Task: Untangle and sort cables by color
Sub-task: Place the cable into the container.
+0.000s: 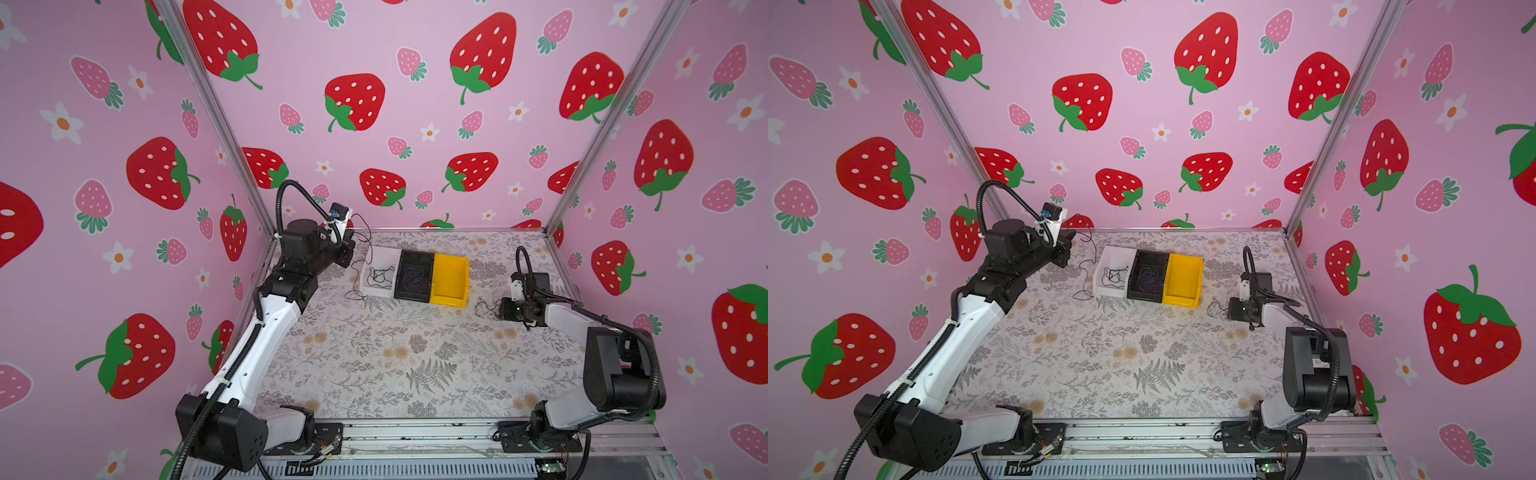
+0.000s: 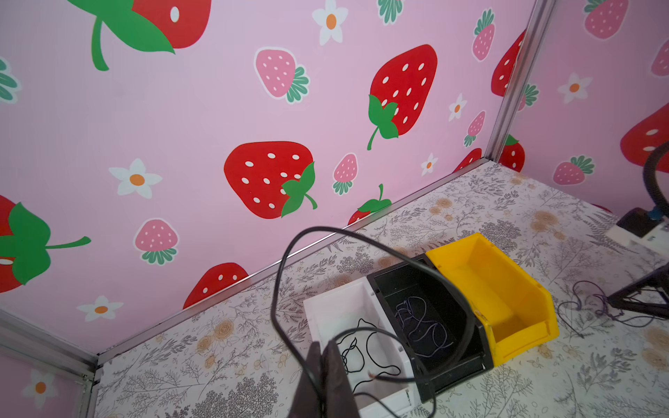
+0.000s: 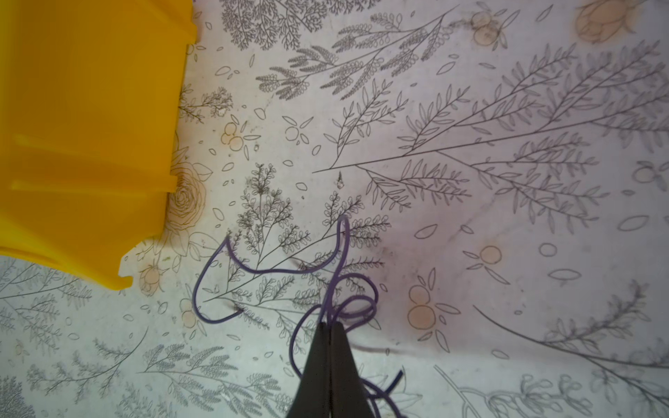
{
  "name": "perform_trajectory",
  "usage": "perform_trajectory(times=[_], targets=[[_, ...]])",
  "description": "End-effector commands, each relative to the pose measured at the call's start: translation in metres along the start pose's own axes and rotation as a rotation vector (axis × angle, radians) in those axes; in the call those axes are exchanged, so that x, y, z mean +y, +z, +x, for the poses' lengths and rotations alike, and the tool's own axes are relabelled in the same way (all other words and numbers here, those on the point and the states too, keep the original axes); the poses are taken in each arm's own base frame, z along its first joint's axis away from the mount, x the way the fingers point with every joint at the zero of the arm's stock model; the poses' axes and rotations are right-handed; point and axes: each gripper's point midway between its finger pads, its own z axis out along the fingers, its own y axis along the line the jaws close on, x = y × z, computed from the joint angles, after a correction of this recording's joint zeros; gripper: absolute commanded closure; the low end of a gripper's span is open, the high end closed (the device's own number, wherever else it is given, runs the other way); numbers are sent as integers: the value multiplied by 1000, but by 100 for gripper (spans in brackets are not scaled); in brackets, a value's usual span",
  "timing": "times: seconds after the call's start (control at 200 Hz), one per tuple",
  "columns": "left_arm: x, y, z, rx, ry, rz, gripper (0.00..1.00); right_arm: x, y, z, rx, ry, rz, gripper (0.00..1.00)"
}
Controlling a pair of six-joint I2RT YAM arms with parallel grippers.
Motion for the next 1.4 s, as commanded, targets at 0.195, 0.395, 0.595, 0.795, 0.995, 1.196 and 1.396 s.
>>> perform_trajectory(times=[0.195,0.395,0.595,0.795,0.995,1.196,1.396], targets=[[12,34,-36,-85,34,-13,100,9,8,10,26,-5,-33,98],[13,61,-34,-68,35,-2,100,10,11,14,37,-4,-37,98],[10,80,-19,-30,33,11,100,10,14,14,42,-4,-42,98],[5,86,-17,-26,38,14,100,11,16,11,47,-9,-43,98],[5,93,-20,-19,60,12,100,13,18,9,47,-8,-53,98],[0,111,0,33,100,10,100,12,16,10,44,-13,-49,98],[-11,125,30,87,78,35,100,12,14,10,43,-17,-48,98]])
